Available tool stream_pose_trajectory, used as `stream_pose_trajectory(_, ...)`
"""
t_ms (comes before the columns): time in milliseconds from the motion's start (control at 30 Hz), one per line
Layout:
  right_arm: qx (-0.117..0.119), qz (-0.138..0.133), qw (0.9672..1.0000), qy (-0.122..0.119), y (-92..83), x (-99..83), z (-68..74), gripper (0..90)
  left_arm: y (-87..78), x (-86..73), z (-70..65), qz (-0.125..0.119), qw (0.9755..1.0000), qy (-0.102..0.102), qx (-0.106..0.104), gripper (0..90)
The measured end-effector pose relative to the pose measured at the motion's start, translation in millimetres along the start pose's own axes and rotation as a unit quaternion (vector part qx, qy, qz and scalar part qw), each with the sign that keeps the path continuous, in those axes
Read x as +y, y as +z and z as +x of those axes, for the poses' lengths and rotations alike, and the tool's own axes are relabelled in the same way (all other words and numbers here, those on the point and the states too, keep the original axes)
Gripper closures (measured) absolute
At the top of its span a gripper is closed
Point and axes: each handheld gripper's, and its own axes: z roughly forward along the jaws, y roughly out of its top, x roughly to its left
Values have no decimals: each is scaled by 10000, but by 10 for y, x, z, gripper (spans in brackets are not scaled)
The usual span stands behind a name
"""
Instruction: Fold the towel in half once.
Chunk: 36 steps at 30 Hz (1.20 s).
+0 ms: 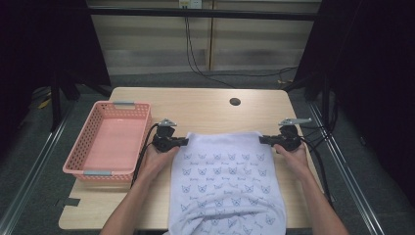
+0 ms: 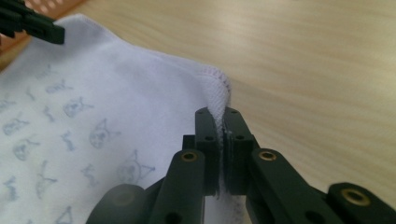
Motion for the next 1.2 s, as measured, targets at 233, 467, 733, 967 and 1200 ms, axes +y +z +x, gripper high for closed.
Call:
stream_pose_trajectory(233,108,-516,9986,49,-307,286,-47,867,-187,351,-82,-380,9991,173,30,863)
stream_pose_trajectory(467,25,-859,9963,21,-507,640,-120,867,-484,658,22,-865,9959,255,84,865)
stream_pose_trajectory(733,-76,-904,9959,-51,-596,1015,-176,867,-586,932,96,-1133,9933,181,103,867)
stream_pose_trajectory(967,-309,-1034,9941,-135,-623,1402,-163,869,-769,1305,144,-1374,9897,252,312,867)
stream_pose_trajectory(1200,-406,-1378,9895,-134,-792,1824,-136,869,-999,1611,50,-1764,9830,387,334,867)
